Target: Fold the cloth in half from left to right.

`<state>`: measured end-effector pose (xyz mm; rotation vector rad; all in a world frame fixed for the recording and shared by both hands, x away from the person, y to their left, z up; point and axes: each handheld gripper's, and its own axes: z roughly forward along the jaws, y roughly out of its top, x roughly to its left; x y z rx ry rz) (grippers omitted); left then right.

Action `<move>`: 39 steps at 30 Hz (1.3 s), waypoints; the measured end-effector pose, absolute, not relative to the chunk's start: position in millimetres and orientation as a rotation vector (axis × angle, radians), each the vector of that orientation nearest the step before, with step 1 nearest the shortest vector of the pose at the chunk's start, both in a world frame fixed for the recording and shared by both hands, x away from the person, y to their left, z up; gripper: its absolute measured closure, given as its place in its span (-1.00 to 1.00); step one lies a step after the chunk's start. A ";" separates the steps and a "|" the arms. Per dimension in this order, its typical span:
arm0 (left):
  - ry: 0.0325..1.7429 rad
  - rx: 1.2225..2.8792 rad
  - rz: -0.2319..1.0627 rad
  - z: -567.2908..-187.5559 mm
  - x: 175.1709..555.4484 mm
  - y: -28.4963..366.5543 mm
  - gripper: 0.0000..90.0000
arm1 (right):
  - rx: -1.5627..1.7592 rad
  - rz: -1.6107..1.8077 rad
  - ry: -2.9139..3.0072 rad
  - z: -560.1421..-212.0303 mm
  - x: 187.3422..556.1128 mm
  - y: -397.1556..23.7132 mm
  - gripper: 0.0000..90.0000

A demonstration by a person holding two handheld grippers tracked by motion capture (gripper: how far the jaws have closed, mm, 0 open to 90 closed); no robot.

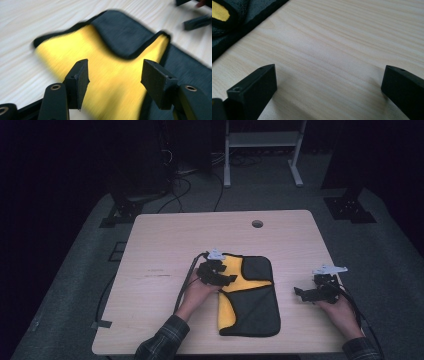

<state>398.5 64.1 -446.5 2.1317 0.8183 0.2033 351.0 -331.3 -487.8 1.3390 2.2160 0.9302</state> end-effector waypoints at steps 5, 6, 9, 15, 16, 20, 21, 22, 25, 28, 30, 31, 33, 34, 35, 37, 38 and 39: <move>0.895 2.130 0.212 -455.6 402.3 78.4 -0.16 | 1.340 0.930 2.215 -487.8 351.0 -331.2 -1.00; 0.898 2.135 0.208 -457.0 402.6 78.8 -0.16 | 1.340 0.930 2.216 -487.8 351.0 -331.2 -1.00; 0.900 2.162 0.196 -462.0 401.1 77.6 -0.15 | 1.340 0.931 2.215 -487.8 350.9 -331.2 -1.00; 0.899 2.200 0.210 -465.1 393.2 76.9 -0.11 | 1.340 0.931 2.216 -487.8 350.9 -331.2 -1.00; 0.905 2.204 0.210 -466.6 391.2 76.6 -0.09 | 1.340 0.931 2.216 -487.7 350.9 -331.3 -1.00; 0.889 2.220 0.220 -468.5 384.7 77.0 0.04 | 1.340 0.931 2.216 -487.7 350.9 -331.2 -1.00; 0.887 2.225 0.216 -468.1 383.6 76.8 0.11 | 1.339 0.930 2.216 -487.8 350.9 -331.3 -1.00; 0.881 2.224 0.209 -468.1 382.5 76.3 0.18 | 1.340 0.931 2.216 -487.8 350.9 -331.3 -1.00; 0.868 2.228 0.183 -468.0 380.9 74.6 0.49 | 1.340 0.931 2.216 -487.8 350.9 -331.2 -1.00; 0.851 2.247 0.174 -467.4 379.6 71.4 0.75 | 1.339 0.930 2.216 -487.8 350.9 -331.3 -1.00; 0.851 2.255 0.175 -466.3 379.1 71.3 0.82 | 1.339 0.930 2.216 -487.8 350.9 -331.3 -1.00; 0.842 2.262 0.177 -465.8 379.2 72.3 0.83 | 1.339 0.931 2.216 -487.8 350.9 -331.3 -1.00; 0.844 2.262 0.171 -465.5 379.0 75.3 0.84 | 1.340 0.931 2.216 -487.8 350.9 -331.2 -1.00; 0.847 2.264 0.166 -465.0 378.8 77.0 0.85 | 1.339 0.931 2.216 -487.8 350.9 -331.3 -1.00; 0.849 2.263 0.166 -464.8 378.3 80.2 0.85 | 1.339 0.931 2.216 -487.8 350.9 -331.3 -1.00; 0.856 2.260 0.166 -464.6 377.3 85.9 0.85 | 1.339 0.931 2.216 -487.8 350.9 -331.3 -1.00; 0.866 2.256 0.168 -464.4 376.6 90.6 0.85 | 1.339 0.931 2.216 -487.8 350.9 -331.3 -1.00; 0.874 2.254 0.172 -464.0 375.9 94.8 0.85 | 1.339 0.931 2.216 -487.8 350.9 -331.3 -1.00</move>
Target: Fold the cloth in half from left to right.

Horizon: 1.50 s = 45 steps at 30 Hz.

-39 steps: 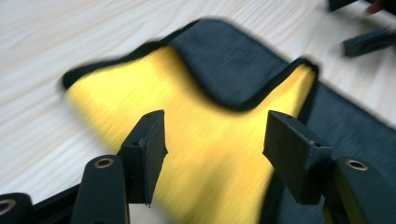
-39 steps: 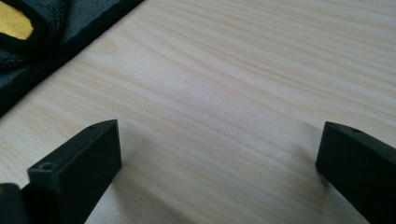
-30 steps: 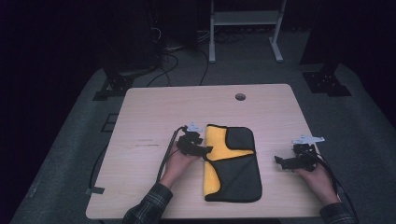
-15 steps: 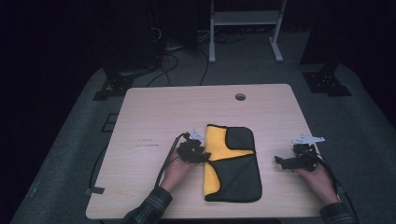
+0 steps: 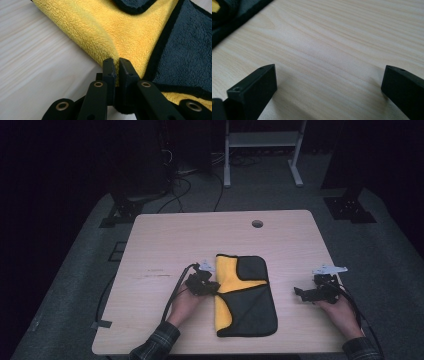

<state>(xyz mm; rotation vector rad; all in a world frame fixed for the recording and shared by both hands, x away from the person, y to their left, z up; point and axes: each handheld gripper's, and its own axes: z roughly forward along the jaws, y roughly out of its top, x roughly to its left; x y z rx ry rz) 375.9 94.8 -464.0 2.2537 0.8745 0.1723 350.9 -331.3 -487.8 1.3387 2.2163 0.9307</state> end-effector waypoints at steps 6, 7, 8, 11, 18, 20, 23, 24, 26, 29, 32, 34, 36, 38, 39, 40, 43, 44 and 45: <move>0.929 2.234 0.190 -463.4 374.6 122.4 0.85 | 1.339 0.931 2.216 -487.8 350.9 -331.2 -1.00; 0.941 2.232 0.195 -463.1 374.3 127.2 0.85 | 1.339 0.931 2.216 -487.8 350.9 -331.2 -1.00; 0.951 2.232 0.204 -462.3 373.7 133.4 0.85 | 1.338 0.930 2.217 -487.7 350.9 -331.2 -1.00; 0.978 2.227 0.226 -460.8 371.8 147.8 0.85 | 1.335 0.932 2.218 -487.8 350.8 -331.1 -1.00; 0.996 2.211 0.262 -460.8 367.2 163.5 0.62 | 1.343 0.931 2.210 -487.9 350.8 -330.1 -1.00; 0.993 2.194 0.279 -456.2 365.4 167.8 0.41 | 1.344 0.930 2.210 -487.9 350.8 -330.1 -1.00; 1.009 2.182 0.306 -452.6 361.8 177.5 0.08 | 1.344 0.930 2.210 -487.9 350.8 -330.1 -1.00; 1.015 2.175 0.307 -452.8 360.3 181.3 -0.03 | 1.342 0.930 2.210 -487.9 350.9 -330.1 -1.00; 1.013 2.176 0.310 -453.4 357.2 189.6 -0.20 | 1.341 0.930 2.209 -487.9 351.0 -330.1 -1.00; 1.019 2.185 0.351 -454.6 351.5 200.8 -0.41 | 1.348 0.925 2.206 -487.7 351.5 -329.7 -1.00; 1.029 2.196 0.404 -456.5 344.9 211.8 -0.59 | 1.358 0.911 2.211 -486.7 351.8 -329.2 -1.00; 1.034 2.206 0.423 -458.7 341.3 217.9 -0.69 | 1.366 0.901 2.220 -485.4 351.7 -328.2 -1.00; 1.045 2.220 0.435 -462.3 336.7 223.9 -0.78 | 1.366 0.888 2.240 -484.1 352.0 -327.2 -1.00; 1.044 2.231 0.441 -465.7 333.5 227.8 -0.86 | 1.357 0.897 2.262 -482.9 352.3 -325.8 -1.00; 1.042 2.232 0.440 -467.3 332.5 228.8 -0.89 | 1.361 0.920 2.265 -481.9 352.1 -325.2 -1.00; 1.037 2.242 0.439 -468.2 332.0 229.6 -0.94 | 1.359 0.937 2.264 -480.3 351.7 -324.5 -1.00; 1.015 2.257 0.446 -471.8 330.2 231.2 -0.96 | 1.346 0.954 2.265 -474.7 351.2 -321.0 -1.00; 1.009 2.261 0.450 -473.1 330.0 231.3 -0.96 | 1.340 0.970 2.268 -472.5 351.5 -319.6 -1.00; 1.005 2.262 0.444 -474.1 329.9 231.2 -0.97 | 1.340 0.995 2.269 -469.8 351.4 -317.4 -1.00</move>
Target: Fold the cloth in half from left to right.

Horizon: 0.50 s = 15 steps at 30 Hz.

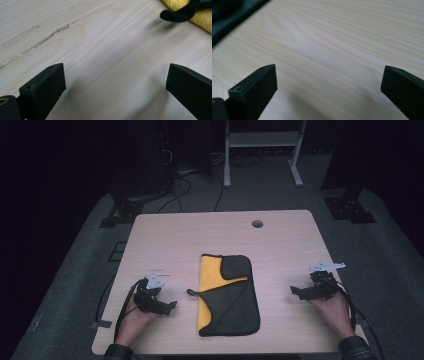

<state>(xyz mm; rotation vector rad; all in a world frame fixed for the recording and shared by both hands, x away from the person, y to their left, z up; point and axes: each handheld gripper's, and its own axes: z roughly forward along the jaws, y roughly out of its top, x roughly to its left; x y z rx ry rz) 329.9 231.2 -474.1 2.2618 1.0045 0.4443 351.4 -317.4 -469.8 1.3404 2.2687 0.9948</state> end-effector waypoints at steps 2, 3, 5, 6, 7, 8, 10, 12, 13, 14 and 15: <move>0.994 2.263 0.431 -475.6 330.3 230.5 -0.99 | 1.328 1.025 2.275 -466.1 351.5 -313.1 -1.00; 0.992 2.260 0.424 -475.9 330.6 229.9 -1.00 | 1.314 1.036 2.280 -463.4 351.9 -309.5 -1.00; 0.976 2.260 0.422 -476.4 330.3 228.2 -1.00 | 1.294 1.059 2.285 -459.5 353.1 -303.2 -1.00; 0.967 2.259 0.422 -476.8 330.0 227.5 -1.00 | 1.285 1.066 2.290 -457.8 354.1 -300.0 -1.00; 0.957 2.259 0.420 -477.1 329.9 227.2 -1.00 | 1.277 1.070 2.296 -456.5 355.6 -296.7 -1.00; 0.952 2.261 0.420 -477.3 330.1 227.1 -1.00 | 1.267 1.082 2.300 -455.3 357.2 -293.3 -1.00; 0.950 2.247 0.401 -478.8 330.6 228.5 -1.00 | 1.248 1.091 2.313 -452.7 360.5 -286.3 -1.00; 0.943 2.232 0.398 -480.3 329.9 230.8 -1.00 | 1.225 1.102 2.325 -449.4 363.8 -279.3 -1.00; 0.936 2.226 0.403 -481.0 329.5 231.7 -1.00 | 1.216 1.107 2.331 -447.5 365.2 -275.7 -1.00; 0.935 2.217 0.403 -481.7 328.8 232.0 -1.00 | 1.198 1.120 2.337 -445.9 366.3 -272.5 -0.96; 0.928 2.207 0.405 -482.7 328.4 232.8 -1.00 | 1.180 1.135 2.340 -445.0 366.7 -270.5 -0.89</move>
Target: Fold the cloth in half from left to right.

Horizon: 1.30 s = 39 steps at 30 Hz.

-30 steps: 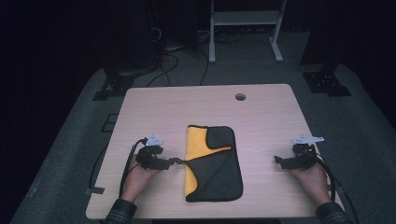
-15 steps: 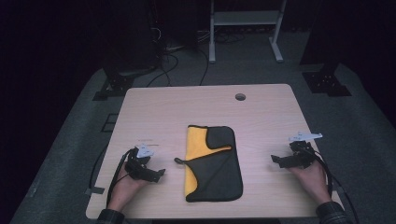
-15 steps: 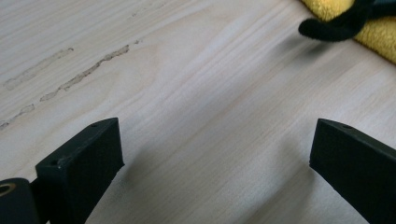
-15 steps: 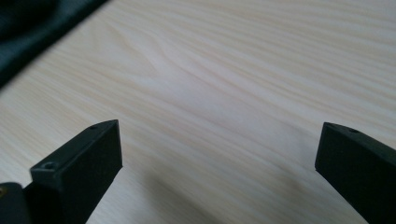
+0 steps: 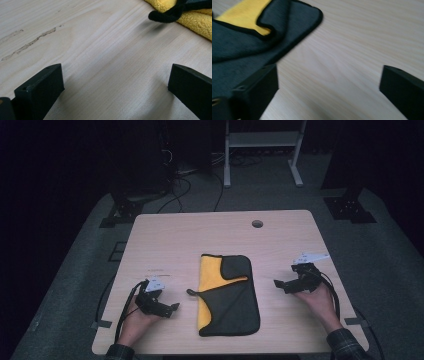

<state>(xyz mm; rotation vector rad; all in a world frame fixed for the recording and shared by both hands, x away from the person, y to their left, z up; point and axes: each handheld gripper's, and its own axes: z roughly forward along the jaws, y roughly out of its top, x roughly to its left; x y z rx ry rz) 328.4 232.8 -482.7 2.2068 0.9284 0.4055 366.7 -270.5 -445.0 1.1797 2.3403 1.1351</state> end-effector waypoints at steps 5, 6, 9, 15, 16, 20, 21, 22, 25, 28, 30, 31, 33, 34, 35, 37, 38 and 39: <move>0.927 2.202 0.406 -483.1 328.3 233.4 -1.00 | 1.124 1.155 2.387 -438.9 372.2 -254.7 -0.86; 0.928 2.203 0.406 -483.1 328.2 233.4 -1.00 | 1.111 1.167 2.387 -438.2 373.7 -251.6 -0.83; 0.926 2.201 0.407 -483.2 328.9 233.0 -1.00 | 1.069 1.202 2.418 -435.5 377.5 -241.5 -0.71; 0.938 2.192 0.415 -483.6 329.8 231.8 -1.00 | 1.018 1.254 2.450 -430.4 383.4 -224.0 -0.50; 0.938 2.192 0.414 -483.6 329.9 231.8 -1.00 | 1.000 1.257 2.457 -429.7 385.1 -219.8 -0.45; 0.930 2.193 0.412 -483.8 330.9 231.8 -1.00 | 0.961 1.282 2.460 -427.8 389.5 -206.0 -0.28; 0.930 2.193 0.412 -483.8 331.0 231.8 -1.00 | 0.953 1.283 2.465 -428.4 390.3 -202.5 -0.25; 0.930 2.192 0.412 -483.9 331.0 231.7 -1.00 | 0.942 1.275 2.485 -429.3 392.0 -198.7 -0.23; 0.929 2.192 0.412 -483.9 331.1 231.8 -1.00 | 0.916 1.261 2.519 -430.6 395.1 -187.2 -0.16; 0.930 2.192 0.412 -483.9 331.2 231.8 -1.00 | 0.879 1.268 2.537 -432.3 397.7 -175.2 -0.04; 0.930 2.191 0.412 -483.9 331.2 231.7 -1.00 | 0.858 1.269 2.542 -433.8 399.1 -168.1 0.00; 0.930 2.191 0.412 -483.9 331.2 231.8 -1.00 | 0.848 1.269 2.548 -435.2 400.2 -163.0 0.03; 0.930 2.192 0.412 -483.9 331.2 231.8 -1.00 | 0.827 1.260 2.561 -438.2 401.7 -154.7 0.07; 0.930 2.191 0.412 -483.9 331.2 231.8 -1.00 | 0.822 1.254 2.573 -439.2 402.6 -151.2 0.08; 0.930 2.191 0.412 -483.9 331.2 231.7 -1.00 | 0.812 1.244 2.586 -440.8 403.7 -145.6 0.08; 0.930 2.192 0.412 -483.9 331.2 231.8 -1.00 | 0.793 1.243 2.592 -442.2 405.2 -138.2 0.13; 0.930 2.191 0.412 -483.9 331.2 231.7 -1.00 | 0.784 1.238 2.600 -442.7 406.4 -133.2 0.14; 0.930 2.191 0.412 -483.9 331.2 231.8 -1.00 | 0.777 1.237 2.603 -443.4 407.3 -129.3 0.17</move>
